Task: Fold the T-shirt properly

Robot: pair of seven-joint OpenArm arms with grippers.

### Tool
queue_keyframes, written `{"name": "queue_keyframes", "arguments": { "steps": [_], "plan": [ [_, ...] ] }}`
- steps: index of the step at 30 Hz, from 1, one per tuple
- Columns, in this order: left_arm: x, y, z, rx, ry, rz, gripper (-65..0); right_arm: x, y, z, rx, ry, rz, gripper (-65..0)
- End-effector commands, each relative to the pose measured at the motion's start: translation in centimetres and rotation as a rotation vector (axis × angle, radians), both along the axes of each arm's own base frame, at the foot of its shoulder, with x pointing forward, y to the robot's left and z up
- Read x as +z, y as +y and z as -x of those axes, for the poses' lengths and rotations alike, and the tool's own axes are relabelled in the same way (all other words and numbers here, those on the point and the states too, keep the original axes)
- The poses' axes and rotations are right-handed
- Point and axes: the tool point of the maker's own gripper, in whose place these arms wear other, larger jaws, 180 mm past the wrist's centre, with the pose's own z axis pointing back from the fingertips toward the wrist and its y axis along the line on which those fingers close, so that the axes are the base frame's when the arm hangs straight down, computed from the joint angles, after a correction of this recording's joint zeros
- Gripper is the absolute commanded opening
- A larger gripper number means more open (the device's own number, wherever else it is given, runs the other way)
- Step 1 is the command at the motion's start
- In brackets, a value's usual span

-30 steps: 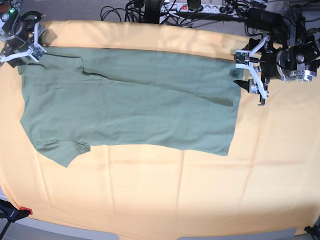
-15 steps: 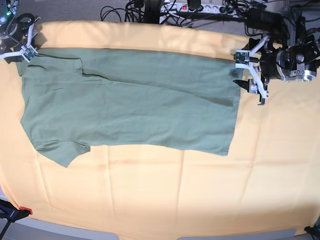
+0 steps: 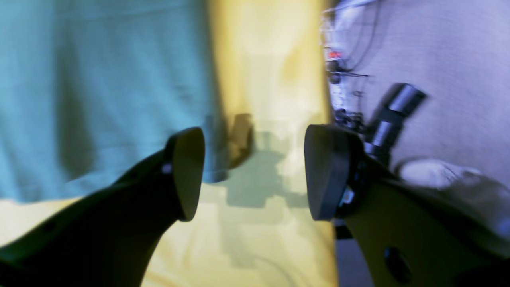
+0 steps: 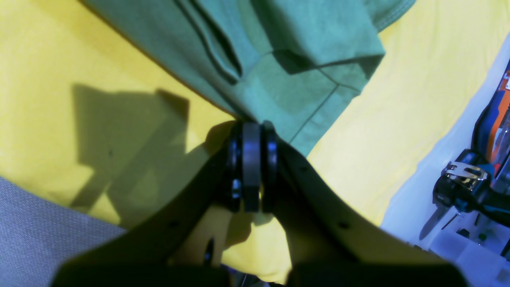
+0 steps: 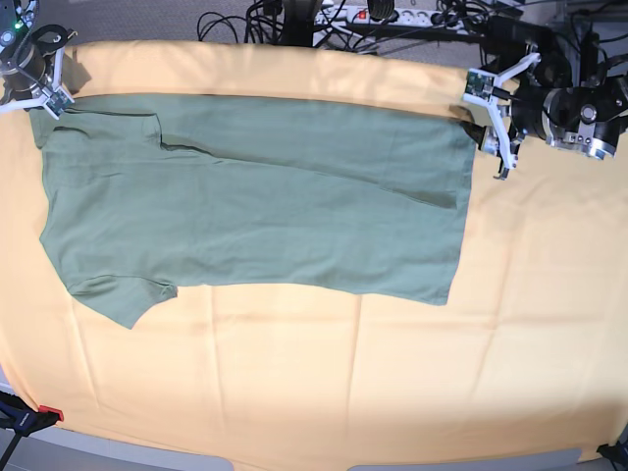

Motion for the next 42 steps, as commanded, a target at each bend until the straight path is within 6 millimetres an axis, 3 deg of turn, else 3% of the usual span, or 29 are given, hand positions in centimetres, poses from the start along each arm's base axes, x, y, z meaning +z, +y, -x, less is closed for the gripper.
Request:
{"name": "queue_keyframes", "arguments": {
  "steps": [1,7,20,25,26,30,41,42],
  "plan": [
    [0.6,0.3,-0.5,0.002,-0.024,-0.001,-25.1,0.7,-0.6,-0.6,0.008,-0.017,0.034,-65.0],
    [0.2,1.0,-2.1,0.018,-0.106,-0.030,-25.1,0.7,-0.7,-0.5,0.005,-0.014,0.037,-65.0],
    [-3.1,1.2,-4.4,0.081,-0.096,-0.035,-25.7,0.7,-0.7,-0.5,0.003,-0.013,0.035,-65.0],
    [-3.7,1.2,-4.8,0.096,-0.090,-0.036,-32.7,0.7,-0.7,-0.5,0.003,-0.013,0.035,-65.0],
    [-3.7,1.2,-4.8,0.096,-0.089,-0.032,-37.0,0.7,-0.7,-0.5,0.003,-0.013,0.035,-65.0],
    [-3.5,1.1,-5.1,0.095,-0.098,-0.028,-65.0,0.7,-0.6,-0.5,0.003,-0.014,0.035,-65.0],
    [0.1,-0.7,-5.7,0.069,-0.166,0.037,-65.0,2.1,0.8,-1.4,0.065,-0.015,0.048,-65.0],
    [0.2,-0.7,-5.7,0.079,-0.159,0.039,-62.4,2.1,0.9,-1.4,0.065,-0.015,0.047,-65.0]
  ]
}}
